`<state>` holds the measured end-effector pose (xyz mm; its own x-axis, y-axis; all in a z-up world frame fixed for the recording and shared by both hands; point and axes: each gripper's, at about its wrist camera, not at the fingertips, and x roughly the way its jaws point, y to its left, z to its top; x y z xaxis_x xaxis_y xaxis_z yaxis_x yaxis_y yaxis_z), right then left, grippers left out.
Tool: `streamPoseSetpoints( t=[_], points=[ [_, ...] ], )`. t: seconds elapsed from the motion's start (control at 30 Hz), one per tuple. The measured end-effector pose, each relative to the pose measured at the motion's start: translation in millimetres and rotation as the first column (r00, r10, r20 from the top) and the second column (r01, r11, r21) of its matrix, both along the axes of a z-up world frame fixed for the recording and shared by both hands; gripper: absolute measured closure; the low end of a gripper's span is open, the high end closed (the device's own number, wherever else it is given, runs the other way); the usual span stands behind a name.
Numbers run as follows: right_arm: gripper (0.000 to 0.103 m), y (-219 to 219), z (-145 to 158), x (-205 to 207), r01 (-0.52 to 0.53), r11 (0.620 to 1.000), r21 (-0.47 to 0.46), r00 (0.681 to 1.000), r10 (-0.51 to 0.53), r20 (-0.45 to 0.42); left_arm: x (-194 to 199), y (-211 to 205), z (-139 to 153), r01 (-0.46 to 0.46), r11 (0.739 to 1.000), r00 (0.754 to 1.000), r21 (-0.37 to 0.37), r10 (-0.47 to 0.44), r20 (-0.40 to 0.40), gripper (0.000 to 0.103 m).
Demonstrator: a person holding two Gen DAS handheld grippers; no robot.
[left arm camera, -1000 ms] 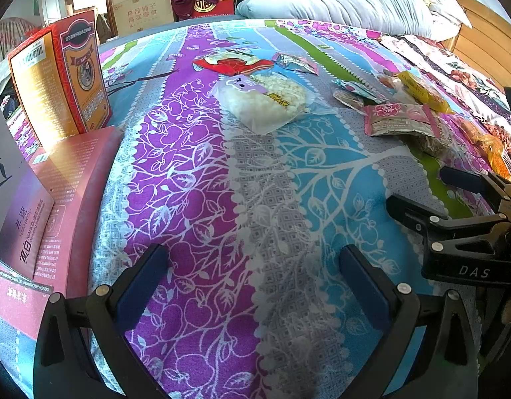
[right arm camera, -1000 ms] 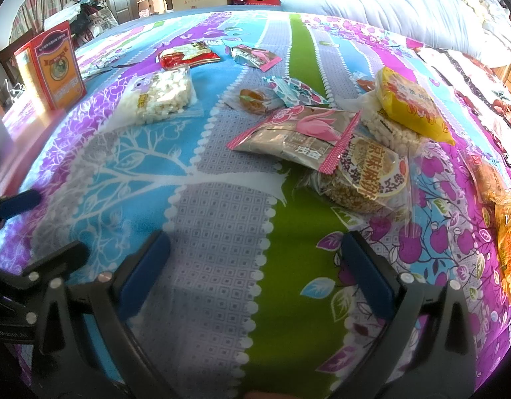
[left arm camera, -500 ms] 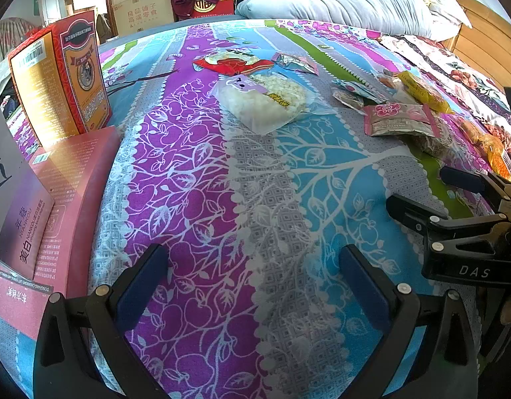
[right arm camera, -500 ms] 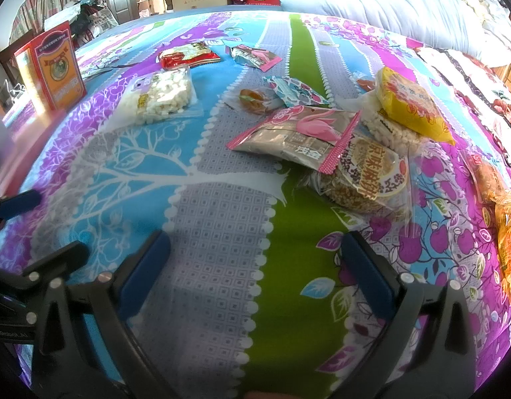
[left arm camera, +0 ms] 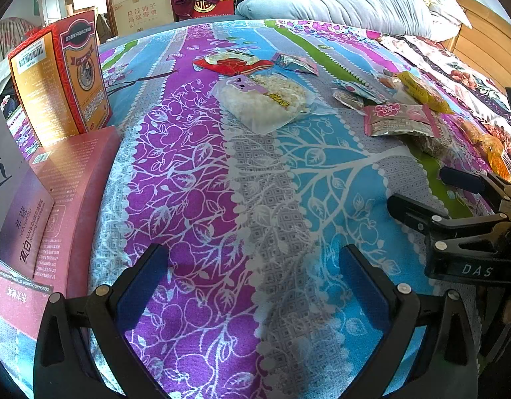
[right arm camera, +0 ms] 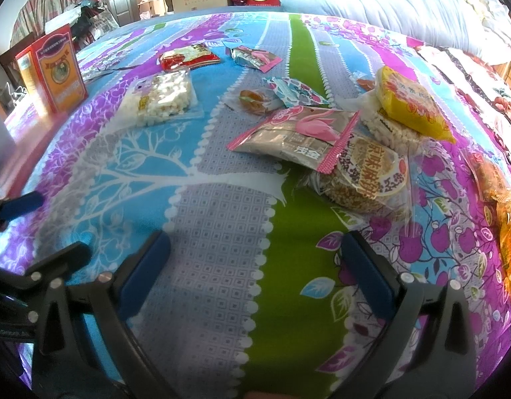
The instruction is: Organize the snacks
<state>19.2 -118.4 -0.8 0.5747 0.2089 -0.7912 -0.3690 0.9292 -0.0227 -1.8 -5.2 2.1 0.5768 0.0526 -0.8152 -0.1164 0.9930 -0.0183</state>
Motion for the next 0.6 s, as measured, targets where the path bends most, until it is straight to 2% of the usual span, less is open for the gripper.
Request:
streamPoseSetpoints(
  t=[0.6],
  points=[
    [0.0,-0.7,0.1,0.6,0.0,1.0,0.003,1.0,0.0,-0.001,-0.7,0.2,1.1,-0.001,1.0,1.0,0.0,0.001,-0.001,0.0]
  ],
)
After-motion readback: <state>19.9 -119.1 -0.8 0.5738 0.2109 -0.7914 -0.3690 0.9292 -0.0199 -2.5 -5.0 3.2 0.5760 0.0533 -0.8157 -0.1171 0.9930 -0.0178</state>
